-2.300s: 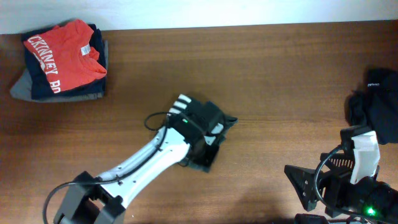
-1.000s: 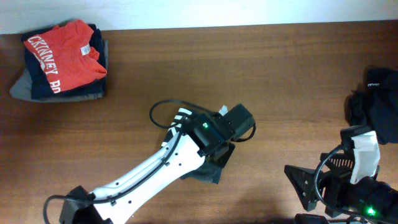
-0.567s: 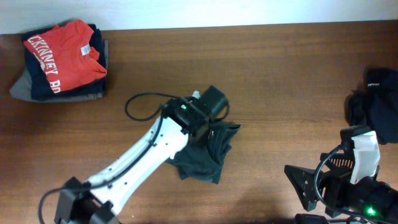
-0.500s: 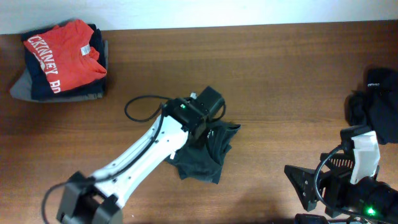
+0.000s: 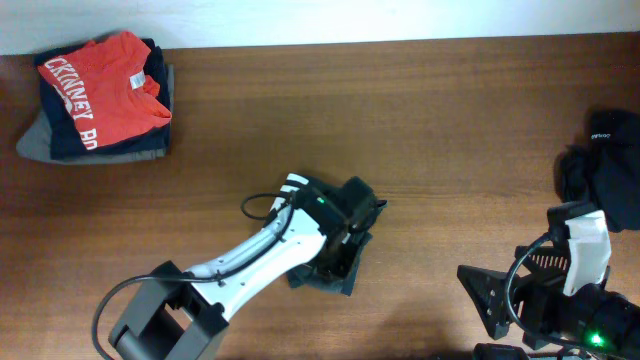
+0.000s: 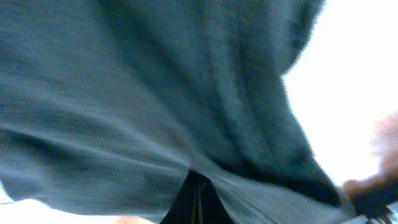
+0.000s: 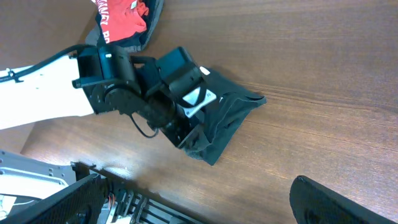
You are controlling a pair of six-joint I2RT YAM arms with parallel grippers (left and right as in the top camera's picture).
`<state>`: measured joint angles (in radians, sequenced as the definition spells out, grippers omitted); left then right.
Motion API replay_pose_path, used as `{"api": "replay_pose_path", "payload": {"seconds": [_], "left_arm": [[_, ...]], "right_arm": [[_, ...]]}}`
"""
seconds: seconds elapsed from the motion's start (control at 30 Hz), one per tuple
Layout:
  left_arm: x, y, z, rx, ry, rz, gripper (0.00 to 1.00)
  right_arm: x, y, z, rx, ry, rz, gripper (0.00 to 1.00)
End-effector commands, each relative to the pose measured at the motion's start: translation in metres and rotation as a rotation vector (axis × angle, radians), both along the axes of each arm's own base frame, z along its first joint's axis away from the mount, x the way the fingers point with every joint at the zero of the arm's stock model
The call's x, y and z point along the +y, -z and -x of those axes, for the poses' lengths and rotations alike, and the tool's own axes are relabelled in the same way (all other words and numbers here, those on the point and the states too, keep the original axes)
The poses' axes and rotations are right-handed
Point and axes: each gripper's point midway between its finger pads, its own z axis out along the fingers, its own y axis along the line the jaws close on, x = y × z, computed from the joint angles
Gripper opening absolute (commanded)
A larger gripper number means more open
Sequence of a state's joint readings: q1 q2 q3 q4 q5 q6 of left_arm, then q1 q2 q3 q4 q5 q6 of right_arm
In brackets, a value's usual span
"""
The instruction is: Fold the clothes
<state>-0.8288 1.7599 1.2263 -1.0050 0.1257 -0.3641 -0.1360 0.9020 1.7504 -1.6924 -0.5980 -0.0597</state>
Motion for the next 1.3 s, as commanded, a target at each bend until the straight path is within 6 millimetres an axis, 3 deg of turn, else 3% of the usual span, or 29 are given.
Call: {"api": "replay_pose_path", "payload": {"seconds": [0.0, 0.27, 0.4, 0.53, 0.67, 0.97, 1.1, 1.27], "left_arm": [[-0.015, 0.001, 0.023, 0.076, 0.023, 0.046, 0.01], [-0.034, 0.014, 0.039, 0.068, 0.071, 0.059, 0.01], [-0.038, 0.026, 0.044, 0.083, 0.089, 0.039, 0.01], [-0.040, 0.026, 0.048, 0.084, 0.105, 0.036, 0.00], [-0.048, 0.001, 0.043, 0.054, 0.120, 0.076, 0.00], [-0.067, -0.118, 0.027, -0.136, 0.209, 0.261, 0.00], [-0.038, -0.128, -0.004, -0.294, 0.140, 0.141, 0.01], [-0.010, -0.105, -0.021, -0.288, 0.075, 0.030, 0.01]], "right_arm": [[0.000, -0.001, 0.002, -0.004, -0.002, 0.008, 0.99], [0.000, -0.001, 0.001, -0.004, -0.002, 0.008, 0.99], [0.000, -0.001, 0.002, -0.004, -0.002, 0.008, 0.99], [0.000, -0.001, 0.001, -0.004, -0.002, 0.008, 0.99], [0.000, -0.001, 0.001, -0.004, -0.002, 0.008, 0.99], [0.000, -0.001, 0.001, -0.004, -0.002, 0.008, 0.99], [0.000, -0.001, 0.001, -0.004, -0.002, 0.008, 0.99], [0.000, -0.001, 0.001, -0.004, -0.002, 0.008, 0.99]]}}
